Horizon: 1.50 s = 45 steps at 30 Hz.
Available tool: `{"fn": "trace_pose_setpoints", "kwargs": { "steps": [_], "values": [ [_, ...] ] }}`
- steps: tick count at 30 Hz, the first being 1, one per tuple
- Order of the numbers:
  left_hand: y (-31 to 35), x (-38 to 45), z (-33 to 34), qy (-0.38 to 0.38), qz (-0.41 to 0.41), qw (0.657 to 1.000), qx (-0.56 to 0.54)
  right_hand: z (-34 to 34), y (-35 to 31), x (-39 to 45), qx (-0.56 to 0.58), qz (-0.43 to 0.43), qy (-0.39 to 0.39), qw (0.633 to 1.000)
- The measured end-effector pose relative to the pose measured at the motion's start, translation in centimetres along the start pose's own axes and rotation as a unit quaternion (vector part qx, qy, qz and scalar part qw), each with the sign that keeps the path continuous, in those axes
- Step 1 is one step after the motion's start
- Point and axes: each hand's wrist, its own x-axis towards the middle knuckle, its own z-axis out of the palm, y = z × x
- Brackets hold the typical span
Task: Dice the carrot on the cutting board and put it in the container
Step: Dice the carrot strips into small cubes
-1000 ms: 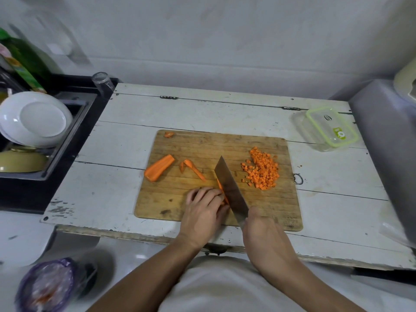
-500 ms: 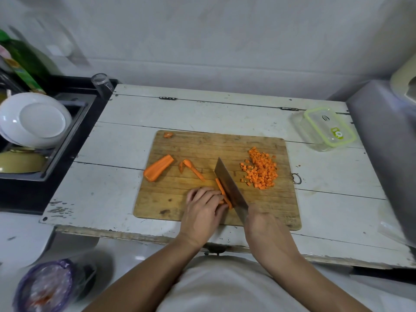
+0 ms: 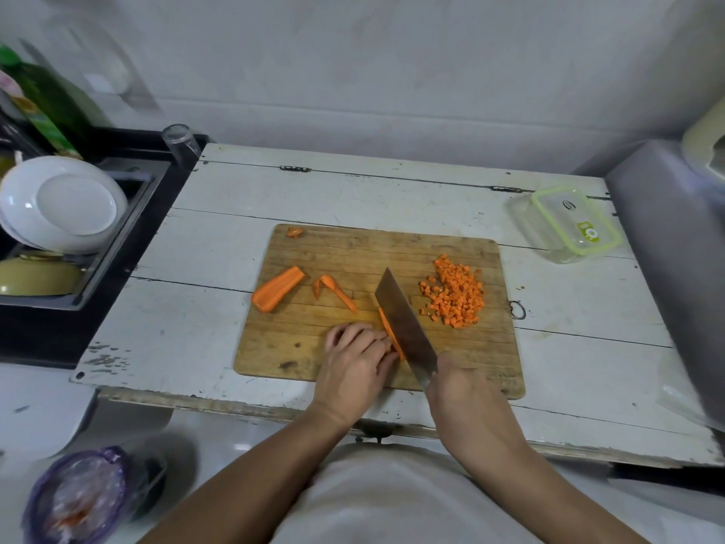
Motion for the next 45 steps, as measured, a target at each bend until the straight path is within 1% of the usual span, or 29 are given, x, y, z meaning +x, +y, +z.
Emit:
{"fn": "trace_pose_setpoints", "kwargs": {
  "steps": [10, 15, 21, 24, 28, 41, 45],
  "values": [
    [-0.1, 0.0, 0.2, -0.001, -0.002, 1.000, -0.005, 0.5, -0.4, 0.0, 0.003, 0.006, 0.000, 1.000],
    [0.0, 0.0, 0.1, -0.002, -0.006, 1.000, -0.003, 0.6, 0.6, 0.2, 0.020, 0.024, 0.020, 0.999],
    [0.1, 0.1, 0.1, 0.004, -0.012, 1.000, -0.013, 0.7, 0.2, 0.3, -0.016, -0.008, -0.017, 1.000],
    [0.2, 0.2, 0.0, 0.003, -0.012, 1.000, -0.018, 0.5, 0.1, 0.3, -0.026, -0.009, -0.017, 0.999],
    [0.1, 0.2, -0.1, -0.009, 0.008, 1.000, -0.019, 0.4, 0.1, 0.3, -0.033, -0.016, -0.021, 0.999],
    [0.4, 0.2, -0.4, -0.013, 0.002, 1.000, -0.022, 0.1, 0.3, -0.1, -0.019, 0.003, 0.017, 1.000],
    [0.3, 0.2, -0.4, -0.018, 0.003, 1.000, -0.019, 0.2, 0.0, -0.2, -0.035, -0.006, 0.006, 0.999]
  ]
}}
